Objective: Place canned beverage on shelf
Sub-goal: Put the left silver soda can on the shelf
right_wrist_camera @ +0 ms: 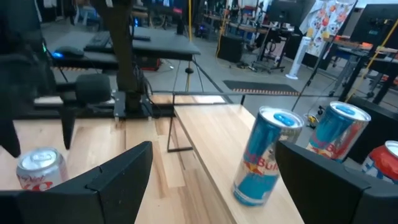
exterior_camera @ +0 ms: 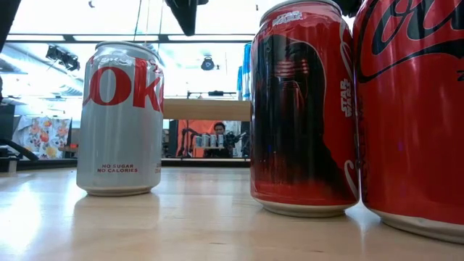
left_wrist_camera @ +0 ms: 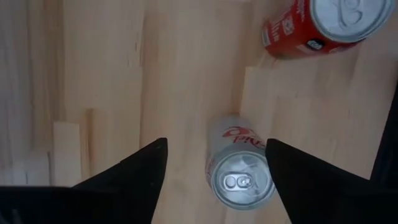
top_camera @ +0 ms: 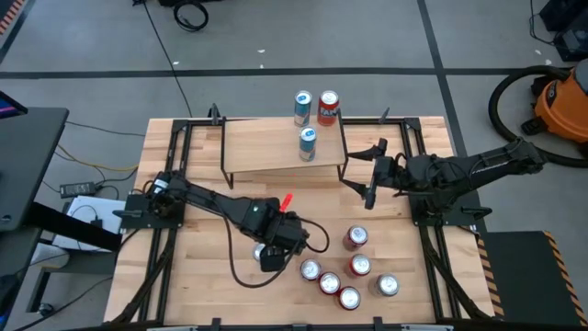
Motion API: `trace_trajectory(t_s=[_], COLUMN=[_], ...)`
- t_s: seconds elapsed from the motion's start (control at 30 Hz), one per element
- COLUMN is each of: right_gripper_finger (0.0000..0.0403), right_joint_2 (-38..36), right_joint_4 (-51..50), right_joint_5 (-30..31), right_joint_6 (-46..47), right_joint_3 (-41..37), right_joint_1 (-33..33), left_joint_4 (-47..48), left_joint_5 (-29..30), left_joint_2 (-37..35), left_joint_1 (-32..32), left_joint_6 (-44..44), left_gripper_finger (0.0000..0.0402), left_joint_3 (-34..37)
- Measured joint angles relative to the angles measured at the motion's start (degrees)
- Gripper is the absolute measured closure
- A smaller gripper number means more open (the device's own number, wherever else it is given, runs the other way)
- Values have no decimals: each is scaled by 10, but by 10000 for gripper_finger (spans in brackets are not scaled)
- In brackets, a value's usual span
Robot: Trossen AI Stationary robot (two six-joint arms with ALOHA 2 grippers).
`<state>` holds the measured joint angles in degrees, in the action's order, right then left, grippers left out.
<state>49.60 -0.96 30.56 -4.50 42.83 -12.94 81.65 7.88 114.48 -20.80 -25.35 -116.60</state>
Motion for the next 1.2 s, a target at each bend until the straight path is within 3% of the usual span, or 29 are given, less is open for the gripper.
trace_trajectory(t_s=[0.33,0.73,0.87,1.2], right_gripper_finger=[53,53,53,53], right_joint_2=[0,24,30,30], right_joint_4=[56,43,42,41], right_joint_5=[-5,-3,-3,-6], right_joint_6=[-4,-1,-2,0], right_joint_3=[0,0,0,0], right_joint_1=[0,1,6,7], left_joint_4=[4,46,45,8], left_joint_5=[1,-18,-42,-28], left_joint_2=[0,0,0,6], left_joint_1=[-9,-12,-12,-17], left_joint_6=[-6,11,-27,-44], left_gripper_finger=[47,43,43,43], left_joint_3=[0,0,0,7])
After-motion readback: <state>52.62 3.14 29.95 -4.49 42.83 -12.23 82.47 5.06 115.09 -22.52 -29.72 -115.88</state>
